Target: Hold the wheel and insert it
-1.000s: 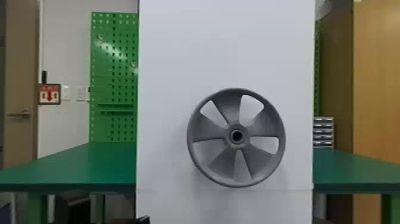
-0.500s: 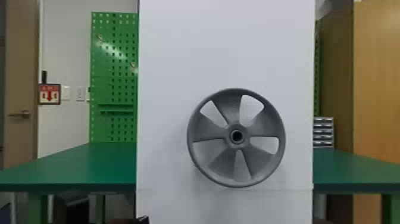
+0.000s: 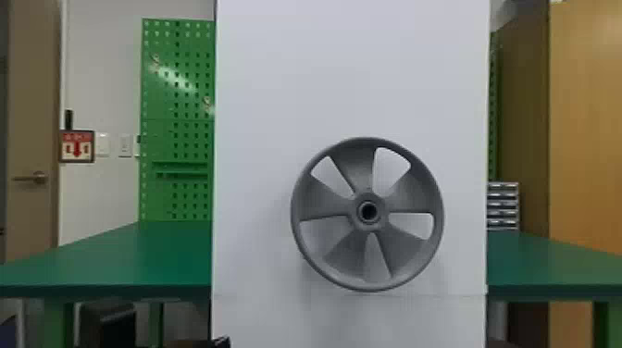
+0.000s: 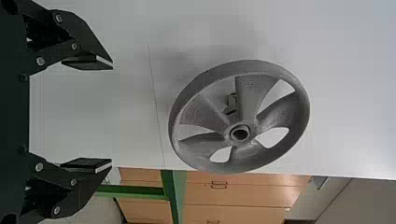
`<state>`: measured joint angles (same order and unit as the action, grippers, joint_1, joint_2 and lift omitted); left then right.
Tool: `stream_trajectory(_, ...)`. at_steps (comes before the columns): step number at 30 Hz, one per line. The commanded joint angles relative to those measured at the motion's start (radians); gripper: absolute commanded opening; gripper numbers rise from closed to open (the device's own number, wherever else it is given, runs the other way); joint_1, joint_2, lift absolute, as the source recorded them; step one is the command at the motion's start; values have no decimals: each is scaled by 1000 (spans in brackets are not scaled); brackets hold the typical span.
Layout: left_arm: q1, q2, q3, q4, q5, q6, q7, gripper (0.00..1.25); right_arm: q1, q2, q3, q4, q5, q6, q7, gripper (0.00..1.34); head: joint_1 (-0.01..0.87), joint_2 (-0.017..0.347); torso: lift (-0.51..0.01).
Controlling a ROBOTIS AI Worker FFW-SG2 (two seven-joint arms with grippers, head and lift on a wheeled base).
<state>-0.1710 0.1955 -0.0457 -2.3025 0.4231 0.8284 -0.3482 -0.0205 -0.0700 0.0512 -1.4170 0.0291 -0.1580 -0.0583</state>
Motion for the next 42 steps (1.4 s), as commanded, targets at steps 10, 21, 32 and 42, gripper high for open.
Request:
stream_trajectory(10, 1, -1, 1, 0, -3, -6, 0, 747, 5, 4, -8, 12, -2, -15, 0, 1330, 0, 8, -495)
stream_trajectory(21, 1, -1, 0, 0, -4, -9, -2, 749, 4, 4, -7, 12, -6, -18, 0, 1328, 0, 8, -495)
stream_trajectory(32, 2, -4, -2, 0, -6, -9, -2, 749, 5, 6, -8, 12, -12, -18, 0, 1325, 0, 8, -495)
stream_trajectory(42, 2, -4, 1, 0, -7, -9, -2, 749, 13, 7, -16, 15, -15, -18, 0, 1324, 0, 8, -495)
